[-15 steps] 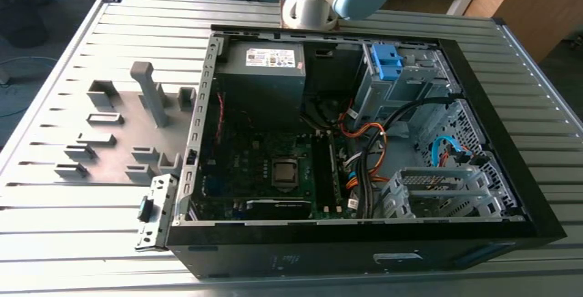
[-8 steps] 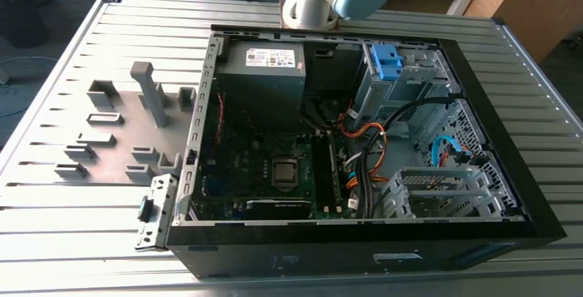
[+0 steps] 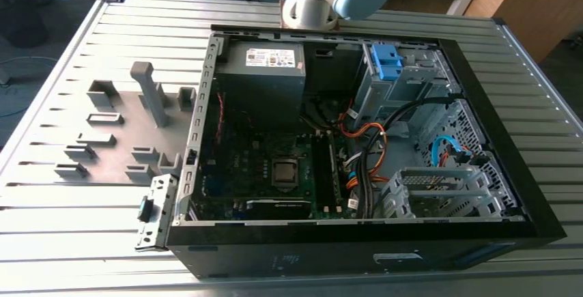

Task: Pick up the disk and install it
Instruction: 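Pick up the disk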

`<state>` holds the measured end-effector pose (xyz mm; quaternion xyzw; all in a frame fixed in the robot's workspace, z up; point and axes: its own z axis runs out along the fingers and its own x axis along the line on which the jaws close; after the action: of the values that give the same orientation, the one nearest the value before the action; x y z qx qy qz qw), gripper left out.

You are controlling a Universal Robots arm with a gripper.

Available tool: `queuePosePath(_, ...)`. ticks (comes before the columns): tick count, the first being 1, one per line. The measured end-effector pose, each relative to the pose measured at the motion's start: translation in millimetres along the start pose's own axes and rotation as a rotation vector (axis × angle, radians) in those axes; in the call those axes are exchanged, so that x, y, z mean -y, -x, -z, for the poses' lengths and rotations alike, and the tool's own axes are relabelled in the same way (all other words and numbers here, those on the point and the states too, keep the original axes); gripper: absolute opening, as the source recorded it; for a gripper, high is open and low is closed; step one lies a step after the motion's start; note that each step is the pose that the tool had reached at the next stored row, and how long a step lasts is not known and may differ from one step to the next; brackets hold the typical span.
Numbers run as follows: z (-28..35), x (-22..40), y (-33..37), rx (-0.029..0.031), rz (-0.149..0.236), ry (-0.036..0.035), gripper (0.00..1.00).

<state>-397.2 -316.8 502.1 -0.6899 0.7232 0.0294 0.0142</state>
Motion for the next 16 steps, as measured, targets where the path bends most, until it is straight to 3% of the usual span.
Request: queuePosePath(16,0.2,14.1,0.7,0.0000,0.000,0.0000,0.36)
